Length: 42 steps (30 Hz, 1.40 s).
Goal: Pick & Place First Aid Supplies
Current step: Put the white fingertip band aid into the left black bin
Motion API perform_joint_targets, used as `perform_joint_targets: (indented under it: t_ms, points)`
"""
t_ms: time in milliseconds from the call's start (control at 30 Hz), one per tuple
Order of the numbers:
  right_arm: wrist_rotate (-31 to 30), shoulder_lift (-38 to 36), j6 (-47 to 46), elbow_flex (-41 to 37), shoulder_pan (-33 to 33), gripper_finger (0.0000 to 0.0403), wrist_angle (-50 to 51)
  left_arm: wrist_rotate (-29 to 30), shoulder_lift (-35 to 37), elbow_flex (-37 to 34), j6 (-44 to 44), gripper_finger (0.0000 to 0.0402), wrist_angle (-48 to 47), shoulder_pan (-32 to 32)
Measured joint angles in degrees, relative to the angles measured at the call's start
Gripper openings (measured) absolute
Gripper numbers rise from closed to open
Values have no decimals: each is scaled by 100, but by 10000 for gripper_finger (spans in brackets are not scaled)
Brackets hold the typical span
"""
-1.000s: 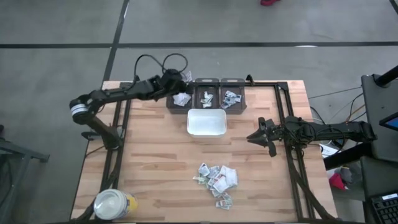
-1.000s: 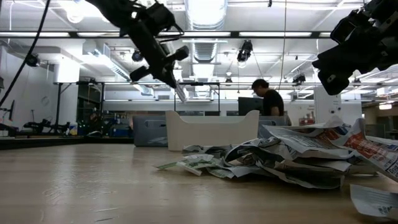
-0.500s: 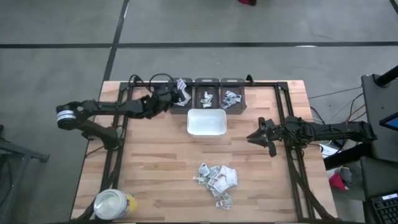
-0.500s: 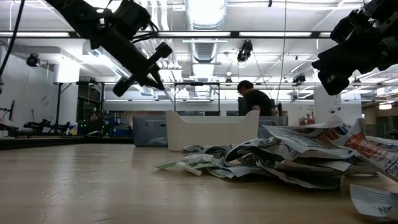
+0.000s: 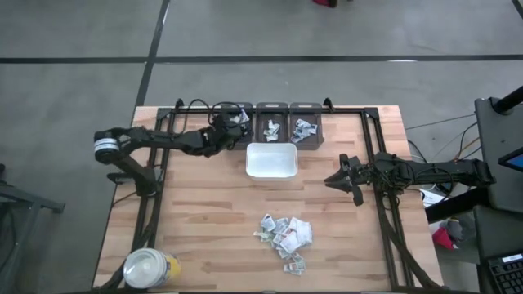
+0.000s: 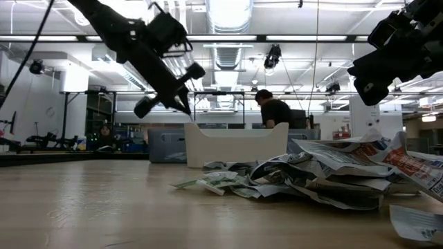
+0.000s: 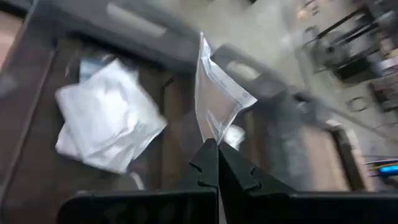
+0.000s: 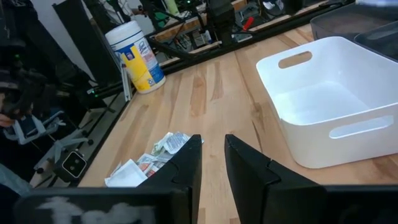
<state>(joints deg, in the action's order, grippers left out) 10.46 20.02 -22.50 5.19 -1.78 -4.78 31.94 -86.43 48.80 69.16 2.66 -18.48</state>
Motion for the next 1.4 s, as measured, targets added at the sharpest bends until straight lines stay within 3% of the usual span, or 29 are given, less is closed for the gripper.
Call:
perform_joint_targets:
  t_ms: [433, 600, 1133, 1400]
  points:
    - [-2, 1, -109, 0, 1, 84, 0, 112, -298, 572, 182, 0, -1564, -162]
    - [-2, 1, -109, 0, 0, 81, -1, -234, -373, 561, 288, 0, -1573, -215]
    - [-2, 0, -109, 0, 0, 75, -4, -269, -425, 554, -10, 1, -1555, -220]
    - [-1, -1, -110, 0, 0, 86, -4, -255, -425, 535, -8, 45, -1559, -245]
